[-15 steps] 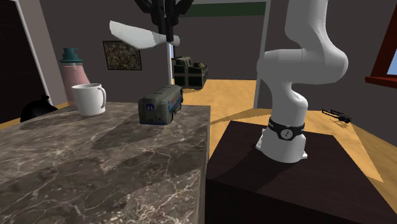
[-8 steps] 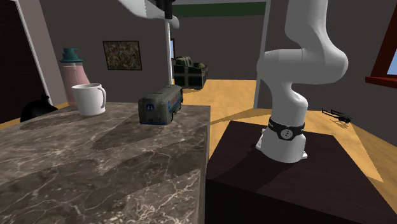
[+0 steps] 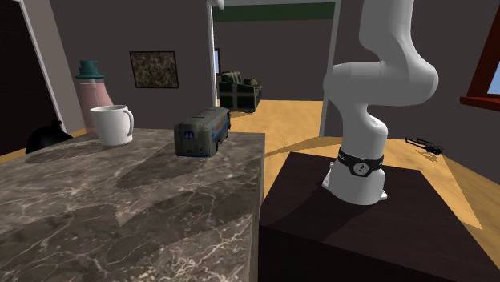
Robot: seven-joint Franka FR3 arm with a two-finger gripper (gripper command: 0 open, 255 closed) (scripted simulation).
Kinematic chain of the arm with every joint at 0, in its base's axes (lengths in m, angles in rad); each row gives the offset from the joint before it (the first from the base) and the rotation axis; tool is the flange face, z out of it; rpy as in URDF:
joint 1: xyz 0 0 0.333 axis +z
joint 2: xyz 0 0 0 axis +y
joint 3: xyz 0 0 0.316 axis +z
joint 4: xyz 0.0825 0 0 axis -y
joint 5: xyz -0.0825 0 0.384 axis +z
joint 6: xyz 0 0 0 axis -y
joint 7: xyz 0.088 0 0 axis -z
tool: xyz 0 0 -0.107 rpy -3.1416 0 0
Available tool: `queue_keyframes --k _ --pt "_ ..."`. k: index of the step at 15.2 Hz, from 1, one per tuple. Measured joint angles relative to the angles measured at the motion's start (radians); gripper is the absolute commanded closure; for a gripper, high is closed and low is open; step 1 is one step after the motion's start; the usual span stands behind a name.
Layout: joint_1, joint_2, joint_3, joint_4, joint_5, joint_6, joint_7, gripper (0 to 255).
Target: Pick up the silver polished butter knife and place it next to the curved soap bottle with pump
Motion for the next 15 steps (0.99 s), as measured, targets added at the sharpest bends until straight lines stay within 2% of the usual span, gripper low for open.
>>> queue_keyframes --k 3,9,15 --pt "-0.017 -0.001 -0.032 0.008 -0.012 0.001 -0.05 255" --pt "-0.064 0.052 -0.145 0.074 -0.019 0.017 -0.214 255" --pt "-0.118 0.155 -0.275 0.16 0.019 0.051 -0.4 255"
